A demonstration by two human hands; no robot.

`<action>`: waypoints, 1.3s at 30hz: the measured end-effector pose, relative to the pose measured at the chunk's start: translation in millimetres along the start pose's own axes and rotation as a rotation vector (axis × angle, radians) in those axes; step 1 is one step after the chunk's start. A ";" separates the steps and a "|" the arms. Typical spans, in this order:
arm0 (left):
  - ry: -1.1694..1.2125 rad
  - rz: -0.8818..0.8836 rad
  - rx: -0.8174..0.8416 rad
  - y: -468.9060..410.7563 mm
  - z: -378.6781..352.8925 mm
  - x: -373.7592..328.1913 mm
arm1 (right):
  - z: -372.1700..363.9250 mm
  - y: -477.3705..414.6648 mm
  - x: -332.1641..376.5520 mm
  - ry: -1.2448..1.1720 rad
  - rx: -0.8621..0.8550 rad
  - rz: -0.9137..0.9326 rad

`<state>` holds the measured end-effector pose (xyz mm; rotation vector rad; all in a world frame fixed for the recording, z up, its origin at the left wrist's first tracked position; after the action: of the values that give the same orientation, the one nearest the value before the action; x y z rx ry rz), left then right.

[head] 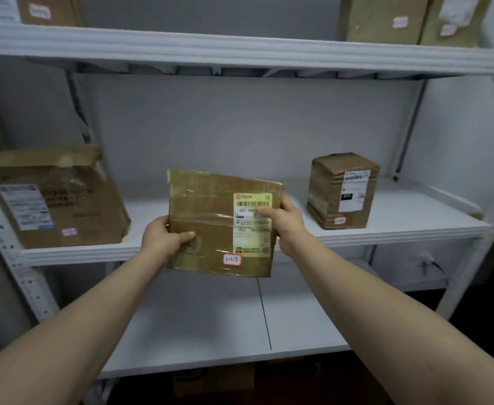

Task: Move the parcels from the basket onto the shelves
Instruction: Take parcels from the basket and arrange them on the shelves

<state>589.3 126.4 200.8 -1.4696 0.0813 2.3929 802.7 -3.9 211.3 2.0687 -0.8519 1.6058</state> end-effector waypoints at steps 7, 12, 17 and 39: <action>-0.036 0.016 0.000 -37.9 -85.4 -29.7 | 62.1 -60.4 17.4 0.069 0.018 0.061; -0.133 0.049 -0.062 -47.6 -126.2 -35.1 | 90.7 -93.5 10.4 0.121 0.019 0.080; -0.183 0.085 -0.084 -54.8 -144.6 -30.5 | 101.0 -112.0 -1.9 0.164 0.034 0.112; -0.196 0.101 0.019 -107.3 -143.6 -5.0 | 85.5 -150.5 -61.2 0.513 -0.046 0.011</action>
<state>747.4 195.0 151.4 -1.2425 0.1339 2.5962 955.5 67.5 138.9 1.5083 -0.7032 1.9721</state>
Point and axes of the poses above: each hand's wrist, its own y-axis away from the middle knuckle, its own z-axis out of the back of the hand, x = y × z, the point moved 6 cm from there along -y, towards the middle knuckle, and after that the axes turned 6 degrees about -y, right-handed, at the moved point
